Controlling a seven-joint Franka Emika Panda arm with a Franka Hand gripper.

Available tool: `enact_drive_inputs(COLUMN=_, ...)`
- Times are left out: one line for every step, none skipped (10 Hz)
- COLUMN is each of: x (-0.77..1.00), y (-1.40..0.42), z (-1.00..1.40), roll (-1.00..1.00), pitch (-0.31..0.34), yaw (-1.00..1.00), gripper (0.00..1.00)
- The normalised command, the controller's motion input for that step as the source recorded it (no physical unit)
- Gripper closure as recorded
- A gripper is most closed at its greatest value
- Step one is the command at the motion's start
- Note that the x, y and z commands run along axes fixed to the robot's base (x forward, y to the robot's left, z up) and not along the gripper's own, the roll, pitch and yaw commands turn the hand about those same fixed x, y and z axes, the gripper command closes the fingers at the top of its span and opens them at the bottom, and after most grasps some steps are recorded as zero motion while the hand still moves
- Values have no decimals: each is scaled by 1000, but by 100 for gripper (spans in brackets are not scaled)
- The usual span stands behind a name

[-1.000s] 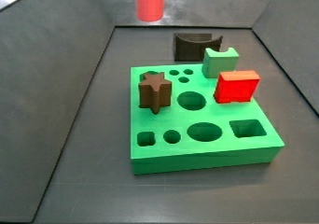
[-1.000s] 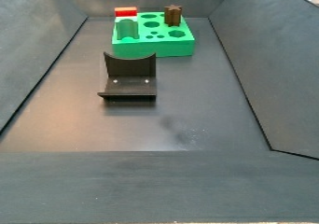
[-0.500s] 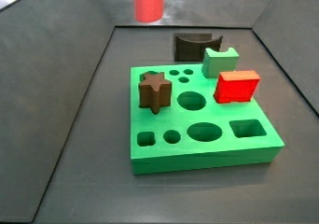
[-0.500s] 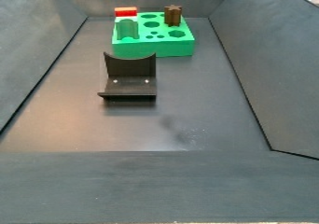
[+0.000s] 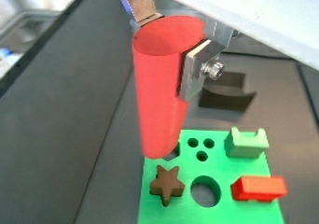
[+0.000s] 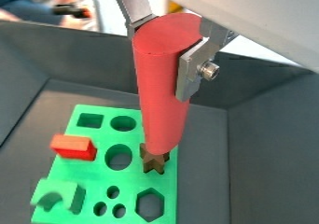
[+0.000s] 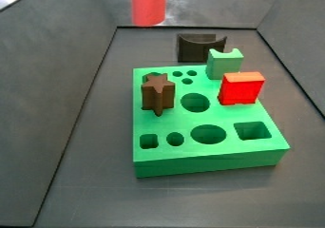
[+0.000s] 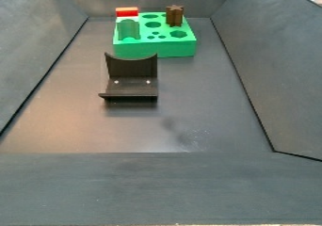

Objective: Pick up the oval object. Move up. Move to above the board. Insert the oval object.
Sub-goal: Insert the oval object.

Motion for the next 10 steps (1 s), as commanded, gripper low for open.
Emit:
enact_drive_inputs(x=-37, y=0, z=-477, roll=206, pitch=0, yaw=-954, gripper=100)
enact_drive_inputs(x=0, y=0, z=-526, roll=194, pitch=0, yaw=-966, gripper=100)
enact_drive_inputs(x=0, y=0, z=-523, roll=137, pitch=-10, yaw=-1000, gripper=100)
enact_drive_inputs(x=0, y=0, z=-314, roll=40, pitch=-10, yaw=-1000, gripper=100)
enact_drive_inputs(x=0, y=-131, z=0, roll=13, pitch=0, yaw=-894, gripper=100)
enact_drive_inputs(x=9, y=-194, z=163, roll=114, pitch=146, yaw=-617, gripper=100)
enact_drive_inputs(x=20, y=-220, z=269, roll=127, pitch=131, yaw=-603, gripper=100)
enact_drive_inputs(x=123, y=-254, z=111, roll=177, pitch=61, yaw=-566, gripper=100)
enact_drive_inputs(x=223, y=-294, z=0, roll=204, pitch=37, yaw=-503, gripper=100)
enact_drive_inputs(x=317, y=-337, z=0, roll=163, pitch=0, yaw=-520, gripper=100)
